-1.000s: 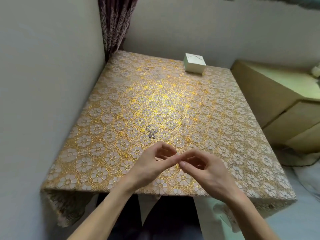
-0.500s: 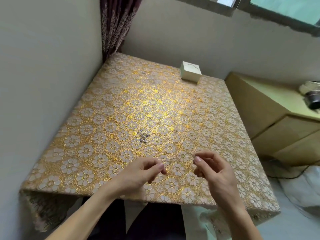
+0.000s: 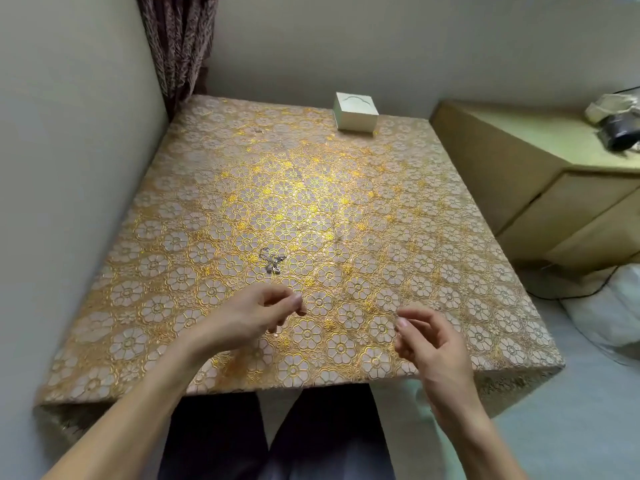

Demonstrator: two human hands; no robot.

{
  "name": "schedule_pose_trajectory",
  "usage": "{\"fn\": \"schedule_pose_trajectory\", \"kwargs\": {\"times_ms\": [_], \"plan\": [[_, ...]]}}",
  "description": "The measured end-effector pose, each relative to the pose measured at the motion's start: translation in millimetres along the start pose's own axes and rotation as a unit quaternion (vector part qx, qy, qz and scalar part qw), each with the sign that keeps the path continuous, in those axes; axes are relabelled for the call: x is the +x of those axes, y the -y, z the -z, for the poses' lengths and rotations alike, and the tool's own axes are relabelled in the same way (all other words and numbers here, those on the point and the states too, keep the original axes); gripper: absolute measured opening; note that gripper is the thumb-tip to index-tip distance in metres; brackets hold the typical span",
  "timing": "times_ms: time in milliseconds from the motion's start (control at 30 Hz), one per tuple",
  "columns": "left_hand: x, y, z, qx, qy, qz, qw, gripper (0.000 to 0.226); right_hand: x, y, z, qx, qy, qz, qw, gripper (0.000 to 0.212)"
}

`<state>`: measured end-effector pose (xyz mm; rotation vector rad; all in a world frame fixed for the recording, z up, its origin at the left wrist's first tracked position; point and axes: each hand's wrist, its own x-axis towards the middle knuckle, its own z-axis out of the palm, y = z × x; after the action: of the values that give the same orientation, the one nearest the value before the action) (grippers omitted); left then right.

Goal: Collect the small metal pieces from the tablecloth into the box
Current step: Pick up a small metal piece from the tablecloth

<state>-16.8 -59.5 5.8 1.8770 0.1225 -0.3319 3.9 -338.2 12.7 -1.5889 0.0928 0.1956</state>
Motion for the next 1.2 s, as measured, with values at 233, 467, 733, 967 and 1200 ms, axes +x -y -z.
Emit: {"fn": "schedule_pose_trajectory", "kwargs": {"times_ms": [233,467,733,967,1200], "plan": [[26.2,-17.6,2.0,0.053,-0.019,0.01,0.998,0.027,-10.4,-22.2,5.4,-0.068,-0.043,0.024,0.996,0.007],[63.4,-50.8,-5.9,0.094,-0.016,-0.004,0.995,0.023,-23.6,-40.3,8.0,-0.138,-0.068,0.019,0.988,0.006],[109.4,-78.2,-40.9,0.223,0.001,-0.079,0.972,0.022,-29.8,-51.6,9.4,-0.326,-0.098,0.116,0.933,0.013],[129.4,-66.0,-69.6,0.329,-0.01,-0.089,0.94,0.022,-24.7,-72.2,8.5,-0.396,-0.105,0.16,0.898,0.015],[120.1,-53.2,-71.1,0.373,0.009,-0.098,0.923,0.019,-27.0,-70.3,14.5,-0.37,-0.09,0.161,0.911,0.016]]}}
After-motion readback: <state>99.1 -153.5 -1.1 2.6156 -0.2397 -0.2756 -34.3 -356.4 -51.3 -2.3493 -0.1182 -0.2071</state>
